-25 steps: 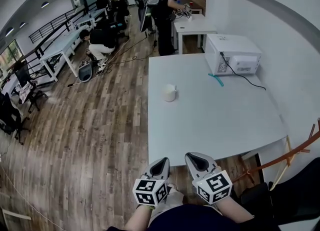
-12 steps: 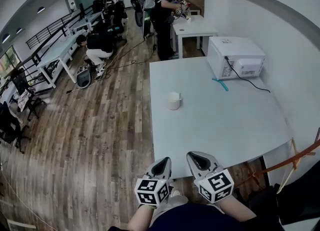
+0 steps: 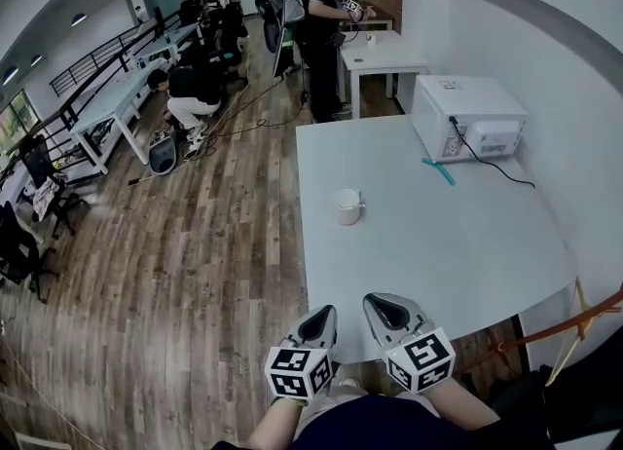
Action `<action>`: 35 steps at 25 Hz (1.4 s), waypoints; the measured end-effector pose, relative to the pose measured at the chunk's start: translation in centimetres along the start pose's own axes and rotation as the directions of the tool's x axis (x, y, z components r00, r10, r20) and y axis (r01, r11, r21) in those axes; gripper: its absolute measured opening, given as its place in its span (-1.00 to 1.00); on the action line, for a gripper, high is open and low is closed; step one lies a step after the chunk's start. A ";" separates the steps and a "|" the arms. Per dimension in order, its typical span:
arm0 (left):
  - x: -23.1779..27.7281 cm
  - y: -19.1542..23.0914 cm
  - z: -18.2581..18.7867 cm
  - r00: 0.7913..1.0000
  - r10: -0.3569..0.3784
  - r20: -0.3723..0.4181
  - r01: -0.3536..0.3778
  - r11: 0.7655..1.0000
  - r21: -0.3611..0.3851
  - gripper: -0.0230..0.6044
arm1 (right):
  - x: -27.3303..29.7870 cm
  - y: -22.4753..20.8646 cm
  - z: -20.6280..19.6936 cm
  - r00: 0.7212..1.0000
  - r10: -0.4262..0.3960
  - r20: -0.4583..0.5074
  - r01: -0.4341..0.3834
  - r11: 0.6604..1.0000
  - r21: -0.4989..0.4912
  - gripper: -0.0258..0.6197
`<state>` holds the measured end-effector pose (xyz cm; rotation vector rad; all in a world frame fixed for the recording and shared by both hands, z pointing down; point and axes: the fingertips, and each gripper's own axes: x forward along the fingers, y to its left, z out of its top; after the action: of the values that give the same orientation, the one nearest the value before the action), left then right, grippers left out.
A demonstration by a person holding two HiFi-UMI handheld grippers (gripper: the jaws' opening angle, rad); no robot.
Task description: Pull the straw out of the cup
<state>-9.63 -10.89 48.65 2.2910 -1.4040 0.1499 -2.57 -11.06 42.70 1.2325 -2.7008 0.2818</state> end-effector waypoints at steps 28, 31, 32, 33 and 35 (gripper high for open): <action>7.4 4.0 2.1 0.996 0.091 -0.014 -0.092 0.994 -0.060 -0.87 | 7.7 -9.1 1.8 0.999 -0.003 -0.052 0.002 1.000 -0.030 -0.83; 8.4 4.3 1.8 0.995 0.097 -0.026 -0.098 0.993 -0.064 -0.87 | 8.7 -10.1 1.5 0.998 -0.002 -0.060 0.000 1.000 -0.025 -0.83; 8.6 4.5 1.7 0.995 0.100 -0.029 -0.101 0.993 -0.065 -0.87 | 9.1 -10.3 1.5 0.998 0.000 -0.062 -0.001 1.000 -0.023 -0.83; 8.9 4.7 1.7 0.994 0.103 -0.032 -0.105 0.992 -0.067 -0.87 | 9.5 -10.6 1.4 0.998 0.002 -0.064 -0.003 1.000 -0.020 -0.83; 9.5 5.1 1.6 0.993 0.108 -0.038 -0.111 0.991 -0.073 -0.87 | 10.4 -11.1 1.2 0.998 0.006 -0.068 -0.007 1.000 -0.015 -0.83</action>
<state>-9.70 -21.31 51.87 2.1422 -1.4935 0.1669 -0.93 -26.06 44.99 1.1888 -2.6452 0.2983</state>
